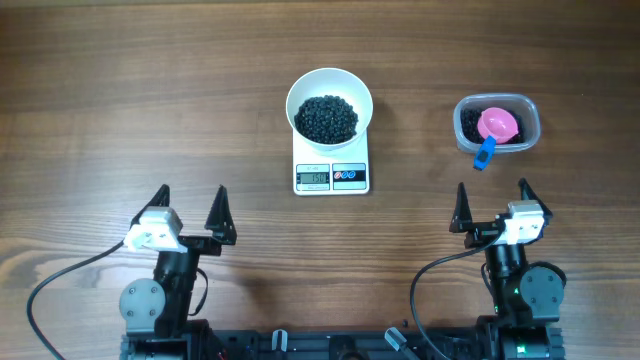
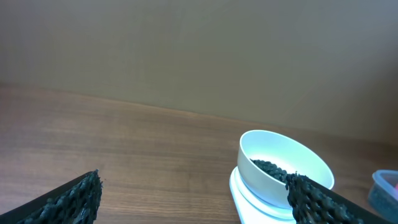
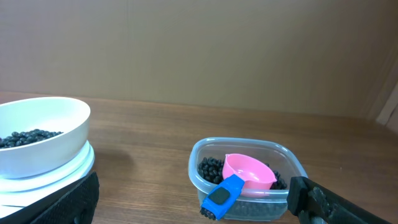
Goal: Scoop item into bowl and weigh 150g on scale
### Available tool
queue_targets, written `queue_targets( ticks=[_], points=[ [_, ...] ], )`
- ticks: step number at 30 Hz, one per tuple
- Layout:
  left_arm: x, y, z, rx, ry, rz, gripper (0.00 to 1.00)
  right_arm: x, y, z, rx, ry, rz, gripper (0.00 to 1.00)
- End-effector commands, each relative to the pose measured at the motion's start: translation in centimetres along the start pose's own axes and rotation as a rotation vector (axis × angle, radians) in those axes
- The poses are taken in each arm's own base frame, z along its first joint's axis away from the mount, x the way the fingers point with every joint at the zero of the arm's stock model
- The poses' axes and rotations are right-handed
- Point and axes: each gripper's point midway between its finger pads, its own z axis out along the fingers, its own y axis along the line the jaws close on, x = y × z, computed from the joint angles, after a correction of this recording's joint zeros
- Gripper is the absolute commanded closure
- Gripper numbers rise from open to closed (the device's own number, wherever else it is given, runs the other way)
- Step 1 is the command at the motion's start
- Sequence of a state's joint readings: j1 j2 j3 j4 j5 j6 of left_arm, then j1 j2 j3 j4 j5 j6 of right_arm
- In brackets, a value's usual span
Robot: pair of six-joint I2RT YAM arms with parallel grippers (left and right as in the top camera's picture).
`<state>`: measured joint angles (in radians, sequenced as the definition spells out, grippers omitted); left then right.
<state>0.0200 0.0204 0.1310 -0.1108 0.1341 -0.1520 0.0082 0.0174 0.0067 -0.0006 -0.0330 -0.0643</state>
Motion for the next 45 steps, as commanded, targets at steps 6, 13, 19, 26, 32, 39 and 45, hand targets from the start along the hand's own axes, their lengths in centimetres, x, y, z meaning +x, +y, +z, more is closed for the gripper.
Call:
queue_targets(
  ticks=[6,13,19,26,32,39,45],
  points=[
    [0.7,-0.1,0.5,0.033,-0.061,0.057,0.00,-0.3,0.3,-0.1,-0.015,-0.015,0.012,0.00],
    [0.6,-0.1,0.6,0.039,-0.097,0.063,0.00,-0.3,0.3,-0.1,-0.015,-0.015,0.011,0.00],
    [1.4,0.1,0.7,0.031,-0.063,0.059,0.00,-0.3,0.3,-0.1,-0.015,-0.015,0.011,0.00],
    [4.4,0.8,0.7,0.008,0.061,0.041,0.00,-0.3,0.3,-0.1,-0.015,-0.015,0.012,0.00],
    [4.5,0.5,0.7,0.033,0.060,0.296,0.00,-0.3,0.3,-0.1,-0.015,-0.015,0.011,0.00],
    [4.4,1.6,0.7,-0.029,0.061,0.264,0.00,-0.3,0.3,-0.1,-0.015,-0.015,0.012,0.00],
    [4.1,3.8,0.5,-0.162,0.051,0.153,0.00,-0.3,0.3,-0.1,-0.015,-0.015,0.011,0.00]
  ],
)
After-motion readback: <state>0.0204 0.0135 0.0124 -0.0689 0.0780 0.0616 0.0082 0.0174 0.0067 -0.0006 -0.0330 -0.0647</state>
